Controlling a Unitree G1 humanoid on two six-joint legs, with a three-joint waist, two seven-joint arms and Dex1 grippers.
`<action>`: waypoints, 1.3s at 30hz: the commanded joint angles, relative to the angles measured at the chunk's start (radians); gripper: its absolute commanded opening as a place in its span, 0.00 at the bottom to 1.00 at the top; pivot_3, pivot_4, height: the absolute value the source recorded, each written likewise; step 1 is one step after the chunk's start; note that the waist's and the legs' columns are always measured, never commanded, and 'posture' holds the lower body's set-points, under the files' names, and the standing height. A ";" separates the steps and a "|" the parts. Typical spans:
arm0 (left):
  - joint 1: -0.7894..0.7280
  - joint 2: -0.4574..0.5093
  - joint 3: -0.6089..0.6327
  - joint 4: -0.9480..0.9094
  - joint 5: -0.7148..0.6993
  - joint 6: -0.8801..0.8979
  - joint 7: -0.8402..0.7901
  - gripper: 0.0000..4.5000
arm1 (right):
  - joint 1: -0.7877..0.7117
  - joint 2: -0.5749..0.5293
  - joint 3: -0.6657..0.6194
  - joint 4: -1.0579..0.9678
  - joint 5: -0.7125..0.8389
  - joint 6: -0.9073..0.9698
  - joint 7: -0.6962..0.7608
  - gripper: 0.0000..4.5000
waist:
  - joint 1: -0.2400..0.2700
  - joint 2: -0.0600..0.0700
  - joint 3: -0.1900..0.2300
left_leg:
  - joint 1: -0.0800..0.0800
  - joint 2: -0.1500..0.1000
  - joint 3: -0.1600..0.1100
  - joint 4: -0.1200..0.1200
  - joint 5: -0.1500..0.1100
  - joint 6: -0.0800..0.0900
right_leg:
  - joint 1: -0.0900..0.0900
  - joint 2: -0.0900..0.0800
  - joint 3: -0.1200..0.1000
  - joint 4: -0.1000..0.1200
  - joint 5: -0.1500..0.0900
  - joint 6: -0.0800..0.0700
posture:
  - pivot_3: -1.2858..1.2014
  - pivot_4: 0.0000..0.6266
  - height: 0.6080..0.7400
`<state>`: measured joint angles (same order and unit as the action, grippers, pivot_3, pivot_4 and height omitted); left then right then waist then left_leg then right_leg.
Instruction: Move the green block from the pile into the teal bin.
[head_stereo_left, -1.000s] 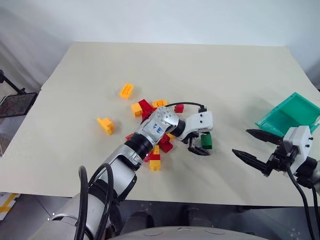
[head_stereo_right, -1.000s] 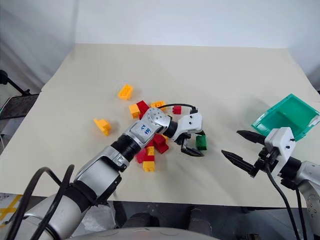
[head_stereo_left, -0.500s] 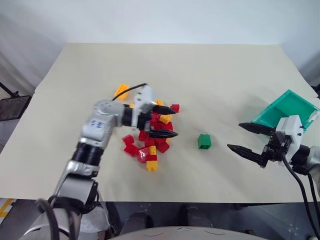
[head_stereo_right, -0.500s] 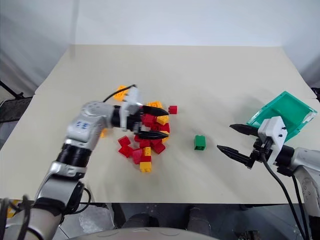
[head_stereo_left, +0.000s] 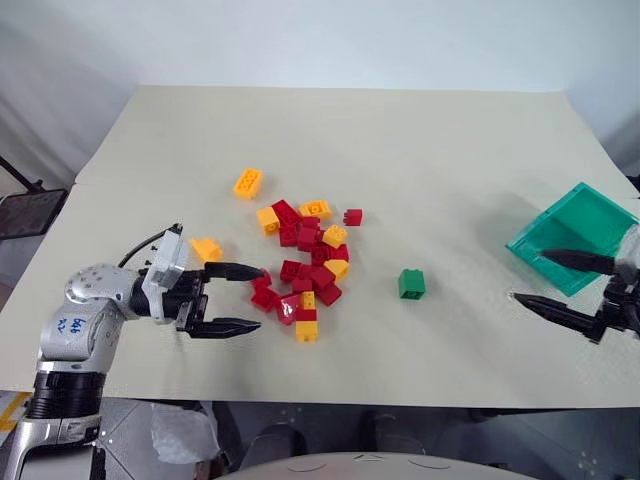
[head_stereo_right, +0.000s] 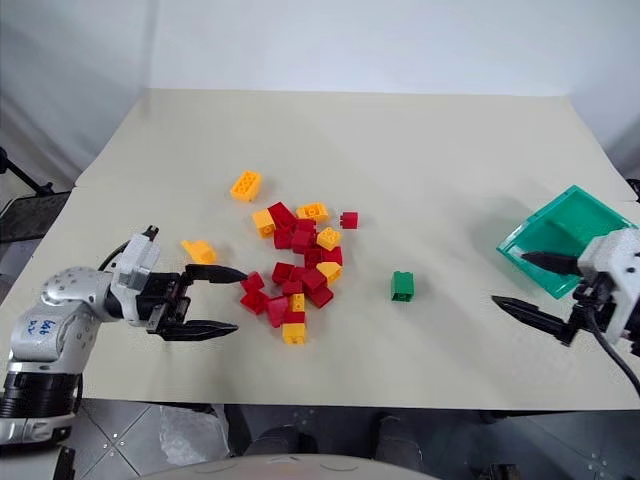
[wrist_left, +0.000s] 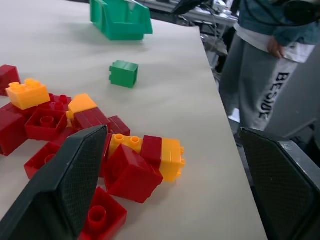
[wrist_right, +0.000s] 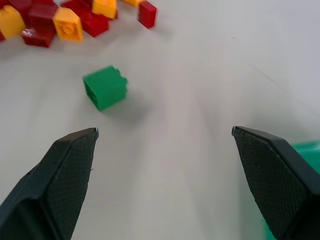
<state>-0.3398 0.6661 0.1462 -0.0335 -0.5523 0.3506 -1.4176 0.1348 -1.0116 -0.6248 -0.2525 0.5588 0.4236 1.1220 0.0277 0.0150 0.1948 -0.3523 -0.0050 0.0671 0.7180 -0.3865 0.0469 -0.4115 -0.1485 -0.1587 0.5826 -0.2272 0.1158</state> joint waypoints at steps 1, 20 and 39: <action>0.011 -0.015 -0.010 -0.064 -0.038 -0.016 0.010 1.00 | -0.004 -0.036 -0.002 -0.048 0.003 0.008 0.024 1.00 | -0.002 0.000 0.000 | 0.000 0.000 0.000 0.000 0.000 0.000 | 0.000 0.000 0.000 0.000 0.000 0.000 | 0.52 0.24 1.00; 0.100 -0.036 0.020 -0.216 -0.074 -0.040 0.154 1.00 | -0.850 0.056 0.897 0.353 -0.303 0.019 0.290 1.00 | -0.027 0.001 0.000 | -0.003 0.001 0.000 -0.001 0.000 -0.002 | -0.003 0.000 -0.001 -0.002 0.000 -0.002 | 0.52 0.24 1.00; 0.114 -0.053 -0.006 -0.242 -0.073 -0.069 0.209 1.00 | -0.956 0.232 0.946 0.518 -0.479 -0.056 0.272 0.59 | -0.029 0.001 0.000 | -0.002 0.001 0.000 -0.001 0.000 -0.003 | -0.003 0.001 -0.003 -0.001 0.000 -0.002 | 0.52 0.24 1.00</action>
<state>-0.2152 0.6147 0.1397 -0.2639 -0.6088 0.3037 -1.2033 -0.8205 -0.7574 0.3693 0.3111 0.0620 0.3550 1.3981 -0.0015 0.0164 0.1953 -0.3544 -0.0040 0.0673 0.7169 -0.3866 0.0443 -0.4143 -0.1472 -0.1616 0.5819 -0.2276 0.1136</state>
